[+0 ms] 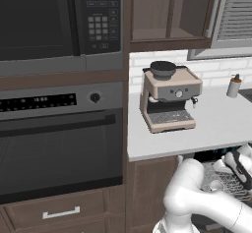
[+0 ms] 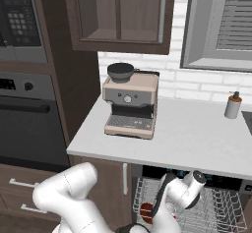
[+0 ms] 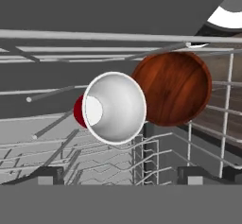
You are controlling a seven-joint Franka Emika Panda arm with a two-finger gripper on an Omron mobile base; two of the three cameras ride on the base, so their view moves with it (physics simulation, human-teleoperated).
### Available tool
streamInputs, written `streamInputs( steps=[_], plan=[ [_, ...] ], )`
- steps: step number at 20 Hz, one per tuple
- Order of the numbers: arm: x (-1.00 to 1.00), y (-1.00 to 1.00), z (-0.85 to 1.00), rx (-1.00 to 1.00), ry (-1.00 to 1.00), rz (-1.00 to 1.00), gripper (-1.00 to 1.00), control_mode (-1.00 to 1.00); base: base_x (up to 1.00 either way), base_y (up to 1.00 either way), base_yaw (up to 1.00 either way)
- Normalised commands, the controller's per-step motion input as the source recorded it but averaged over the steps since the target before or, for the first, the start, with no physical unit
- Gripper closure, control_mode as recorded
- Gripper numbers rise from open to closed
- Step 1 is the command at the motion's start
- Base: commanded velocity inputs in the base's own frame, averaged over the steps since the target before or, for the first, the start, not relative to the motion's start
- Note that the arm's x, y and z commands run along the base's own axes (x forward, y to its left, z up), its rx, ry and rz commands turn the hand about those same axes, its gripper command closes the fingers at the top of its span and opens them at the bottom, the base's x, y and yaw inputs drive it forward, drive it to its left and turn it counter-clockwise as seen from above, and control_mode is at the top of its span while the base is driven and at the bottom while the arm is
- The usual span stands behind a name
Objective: Pick up the cup and bowl from the counter, place them in the dishwasher, and close the dishwasher door.
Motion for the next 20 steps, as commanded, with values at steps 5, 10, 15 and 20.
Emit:
streamInputs(
  steps=[5,10,15,20],
  plan=[
    [-0.86,-0.13,0.03,0.00,0.09,0.00,-1.00,-1.00,0.00,0.00,0.00],
    [-0.99,0.00,-0.09,-0.05,0.00,0.02,-1.00,-1.00,0.00,0.00,0.00],
    [-0.52,0.03,-0.38,-0.15,0.04,0.01,-1.00,-1.00,0.00,0.00,0.00],
    [0.10,0.21,-0.91,-0.18,0.02,0.00,-1.00,-1.00,0.00,0.00,0.00]
  ],
)
